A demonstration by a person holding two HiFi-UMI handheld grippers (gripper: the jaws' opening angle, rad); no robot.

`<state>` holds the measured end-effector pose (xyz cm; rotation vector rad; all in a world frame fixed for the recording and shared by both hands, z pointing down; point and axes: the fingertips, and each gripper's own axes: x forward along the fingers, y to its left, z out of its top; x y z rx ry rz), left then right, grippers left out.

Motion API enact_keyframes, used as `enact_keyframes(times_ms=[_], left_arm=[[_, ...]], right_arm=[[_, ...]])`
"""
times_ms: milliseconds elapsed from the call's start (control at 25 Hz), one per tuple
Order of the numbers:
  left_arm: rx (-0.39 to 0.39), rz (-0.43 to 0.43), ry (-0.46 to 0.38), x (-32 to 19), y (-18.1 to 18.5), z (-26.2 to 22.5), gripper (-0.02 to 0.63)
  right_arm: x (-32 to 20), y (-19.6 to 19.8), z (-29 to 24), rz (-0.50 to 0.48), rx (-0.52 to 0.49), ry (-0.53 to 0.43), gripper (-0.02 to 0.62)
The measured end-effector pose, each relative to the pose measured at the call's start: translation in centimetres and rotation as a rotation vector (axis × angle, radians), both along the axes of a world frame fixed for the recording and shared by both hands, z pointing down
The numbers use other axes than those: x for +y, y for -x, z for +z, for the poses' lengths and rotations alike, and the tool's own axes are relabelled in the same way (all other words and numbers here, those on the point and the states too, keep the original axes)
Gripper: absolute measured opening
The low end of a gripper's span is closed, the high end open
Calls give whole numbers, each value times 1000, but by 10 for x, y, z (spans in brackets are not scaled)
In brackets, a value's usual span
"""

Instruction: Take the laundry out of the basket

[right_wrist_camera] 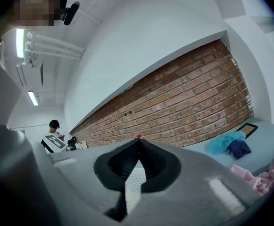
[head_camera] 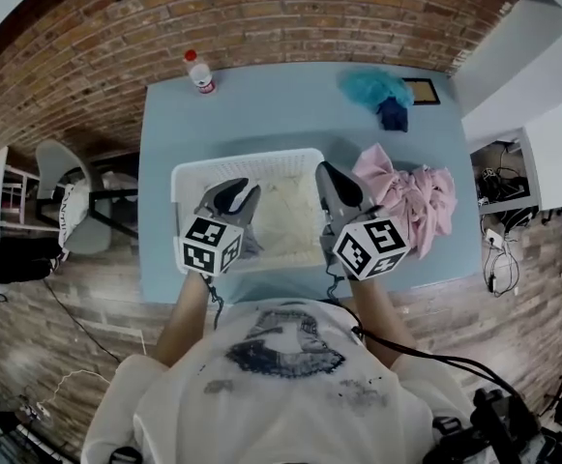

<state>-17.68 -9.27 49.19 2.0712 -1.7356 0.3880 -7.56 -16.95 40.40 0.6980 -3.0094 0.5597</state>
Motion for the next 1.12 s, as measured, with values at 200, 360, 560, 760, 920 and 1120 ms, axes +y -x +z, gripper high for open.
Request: enact_keyframes(times_ms=[200,360,560,760,920,1120], left_arm=[[30,77,74,4,4,22,150],[43,145,125,6,-3,38,255],[51,253,186,6,-14,58,430],[53,377,264,7,-28,78,507],[36,447,326,5,-36,95,517],[2,513,405,2,-40,126,518]], right_arm=[[0,8,3,32,6,2,-2],[1,11,7,54,13,6,-2],[1,14,11,77,12,12,-2],[-3,9,17,104,14,25,-2],[-10,5,23,127,16,37,-2],[-18,2,29,153,14,50,-2]])
